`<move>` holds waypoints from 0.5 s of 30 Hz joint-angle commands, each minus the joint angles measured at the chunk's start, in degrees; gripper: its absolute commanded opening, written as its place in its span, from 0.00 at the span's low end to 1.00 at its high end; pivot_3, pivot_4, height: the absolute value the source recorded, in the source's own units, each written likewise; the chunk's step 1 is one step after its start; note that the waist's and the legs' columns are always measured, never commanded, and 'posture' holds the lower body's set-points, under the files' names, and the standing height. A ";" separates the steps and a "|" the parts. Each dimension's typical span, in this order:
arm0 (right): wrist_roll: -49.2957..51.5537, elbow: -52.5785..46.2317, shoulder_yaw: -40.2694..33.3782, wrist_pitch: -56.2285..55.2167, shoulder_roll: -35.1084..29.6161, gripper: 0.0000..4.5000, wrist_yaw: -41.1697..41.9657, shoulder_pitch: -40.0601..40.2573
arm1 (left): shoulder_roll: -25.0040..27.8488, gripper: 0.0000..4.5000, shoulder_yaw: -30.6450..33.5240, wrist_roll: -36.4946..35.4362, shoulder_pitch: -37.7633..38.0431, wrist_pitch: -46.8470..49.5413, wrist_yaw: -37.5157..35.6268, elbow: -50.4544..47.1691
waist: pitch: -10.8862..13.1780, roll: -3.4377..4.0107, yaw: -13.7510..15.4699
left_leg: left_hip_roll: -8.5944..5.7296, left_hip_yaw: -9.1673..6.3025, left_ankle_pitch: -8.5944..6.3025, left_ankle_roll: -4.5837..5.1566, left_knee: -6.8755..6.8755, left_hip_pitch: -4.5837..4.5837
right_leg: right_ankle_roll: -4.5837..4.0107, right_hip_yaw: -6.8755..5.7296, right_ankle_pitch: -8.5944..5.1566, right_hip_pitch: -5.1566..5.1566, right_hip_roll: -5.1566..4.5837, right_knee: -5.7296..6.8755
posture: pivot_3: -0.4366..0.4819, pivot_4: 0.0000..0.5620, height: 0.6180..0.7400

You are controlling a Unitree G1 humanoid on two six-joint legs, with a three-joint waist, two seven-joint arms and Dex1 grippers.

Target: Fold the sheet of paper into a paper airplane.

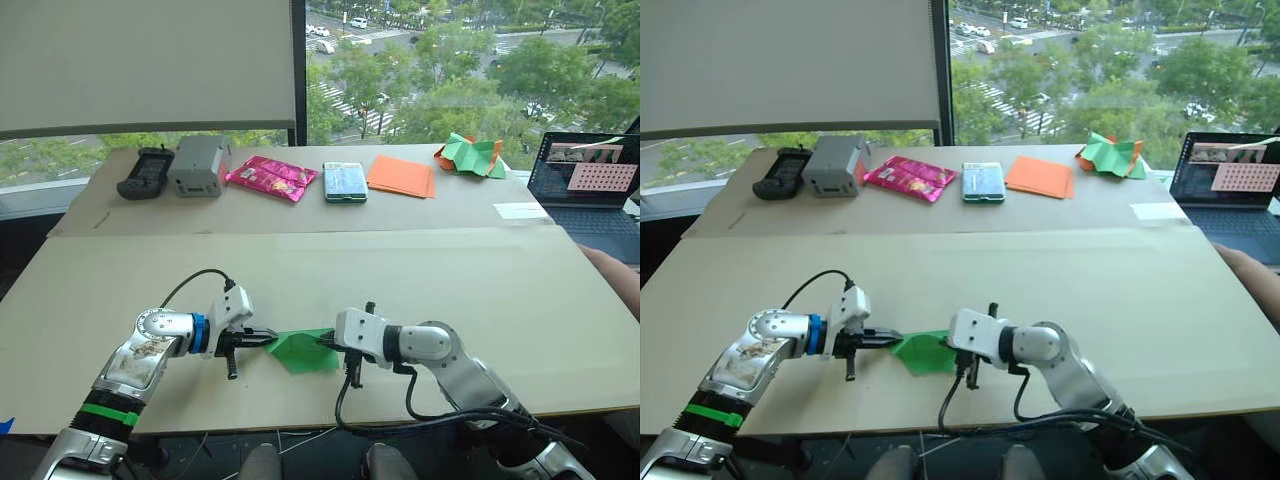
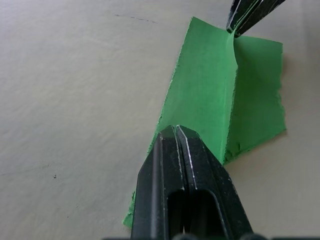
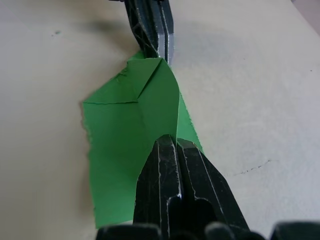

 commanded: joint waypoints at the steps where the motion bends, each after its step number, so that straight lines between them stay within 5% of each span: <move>1: 0.88 -0.54 -0.49 1.06 0.77 0.00 0.03 -1.65 | 0.64 0.01 -0.23 0.76 0.69 0.12 0.21 -1.09 | 0.00 0.00 -0.05 | 0.00 0.00 0.00 0.00 0.00 0.00 | 0.00 0.00 0.00 0.00 0.00 0.00 | 0.48 0.27 0.72; 15: -2.41 4.35 2.07 2.10 2.20 0.00 -1.04 -3.59 | 1.76 0.01 4.27 -3.27 -0.61 2.64 1.79 -7.40 | 0.01 -0.02 -0.21 | 0.00 0.00 0.01 0.01 0.00 -0.10 | 0.00 0.00 0.00 0.01 0.00 0.03 | 0.48 0.27 0.72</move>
